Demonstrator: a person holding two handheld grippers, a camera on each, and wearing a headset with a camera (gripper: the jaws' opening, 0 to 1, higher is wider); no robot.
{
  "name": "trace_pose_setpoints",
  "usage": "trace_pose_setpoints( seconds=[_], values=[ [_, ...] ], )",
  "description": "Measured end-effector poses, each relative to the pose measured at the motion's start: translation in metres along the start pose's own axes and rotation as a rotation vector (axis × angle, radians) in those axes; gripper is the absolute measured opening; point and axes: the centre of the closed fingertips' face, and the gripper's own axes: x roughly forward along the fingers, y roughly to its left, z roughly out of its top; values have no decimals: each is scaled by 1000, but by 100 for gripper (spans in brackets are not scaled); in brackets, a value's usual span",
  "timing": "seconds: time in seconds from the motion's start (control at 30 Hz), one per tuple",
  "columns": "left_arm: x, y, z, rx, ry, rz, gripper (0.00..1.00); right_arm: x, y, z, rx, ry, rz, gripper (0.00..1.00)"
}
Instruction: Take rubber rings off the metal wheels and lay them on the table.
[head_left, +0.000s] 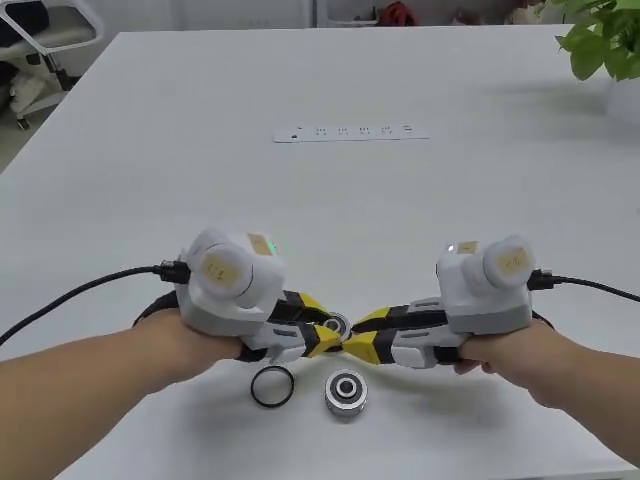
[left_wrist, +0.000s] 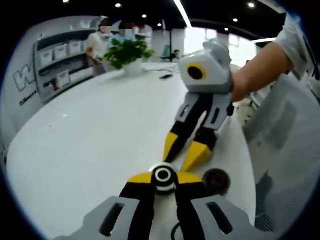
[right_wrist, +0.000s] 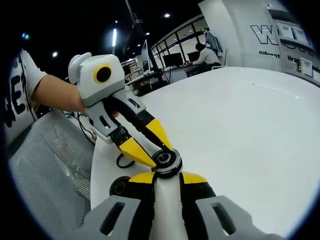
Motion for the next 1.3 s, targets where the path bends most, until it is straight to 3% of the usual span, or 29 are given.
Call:
trace_pose_setpoints(
  seconds=[0.07, 0.53, 0.63, 0.87, 1.0, 1.3],
  values=[
    [0, 2, 1, 21, -10, 9, 14, 0, 0, 0, -6, 2, 1, 15],
    [-2, 1, -1, -1, -9, 23, 14, 3, 1, -2, -57, 22, 7, 13],
    [-3, 0, -2, 3, -4, 27, 14, 2, -2, -3, -65, 31, -4, 8],
    [-2, 0, -3, 0, -1, 35, 14, 1, -2, -4, -36, 37, -10, 3],
    [-2, 0, -3, 20, 9, 42, 14, 0, -3, -4, 19, 29, -18, 0],
    [-2, 0, -3, 27, 11, 48, 13, -4, -5, -2, 55, 20, -29, 0]
  ],
)
